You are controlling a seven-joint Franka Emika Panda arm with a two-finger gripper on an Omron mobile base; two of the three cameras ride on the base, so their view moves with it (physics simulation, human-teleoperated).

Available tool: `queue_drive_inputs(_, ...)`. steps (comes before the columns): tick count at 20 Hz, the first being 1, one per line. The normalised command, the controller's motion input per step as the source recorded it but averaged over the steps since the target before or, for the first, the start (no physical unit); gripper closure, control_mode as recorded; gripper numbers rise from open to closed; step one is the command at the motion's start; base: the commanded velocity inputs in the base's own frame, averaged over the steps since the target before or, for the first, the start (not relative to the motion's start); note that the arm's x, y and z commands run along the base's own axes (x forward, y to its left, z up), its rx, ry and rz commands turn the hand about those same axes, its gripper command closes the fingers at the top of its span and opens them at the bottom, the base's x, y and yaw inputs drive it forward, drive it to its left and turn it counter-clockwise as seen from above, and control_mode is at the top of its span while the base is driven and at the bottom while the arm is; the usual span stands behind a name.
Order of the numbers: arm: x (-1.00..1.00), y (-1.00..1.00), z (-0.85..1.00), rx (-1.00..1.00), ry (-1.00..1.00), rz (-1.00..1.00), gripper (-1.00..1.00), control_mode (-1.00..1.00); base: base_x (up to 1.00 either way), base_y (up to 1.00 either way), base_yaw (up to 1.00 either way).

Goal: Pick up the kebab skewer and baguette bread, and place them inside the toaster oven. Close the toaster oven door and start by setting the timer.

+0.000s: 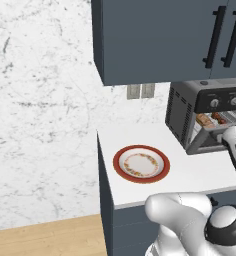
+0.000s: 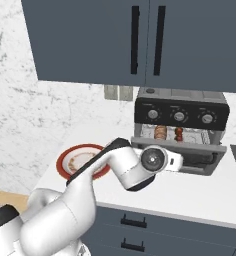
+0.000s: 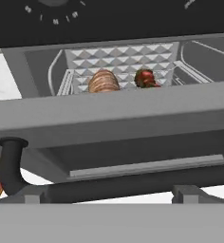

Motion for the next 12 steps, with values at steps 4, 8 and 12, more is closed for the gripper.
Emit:
queue_drive_inputs(4,0.48,0.02,0.05,-0.04,0.02,0.00,-1.00,-1.00,0.00,0.00,0.00)
queue_drive_inputs(8,0.48,0.12,0.00,-0.06,0.00,-0.02,-1.00,-1.00,0.00,0.00,0.00)
queue_drive_inputs(12,0.49,0.21,0.00,-0.05,0.00,-0.03,-1.00,-1.00,0.00,0.00,0.00)
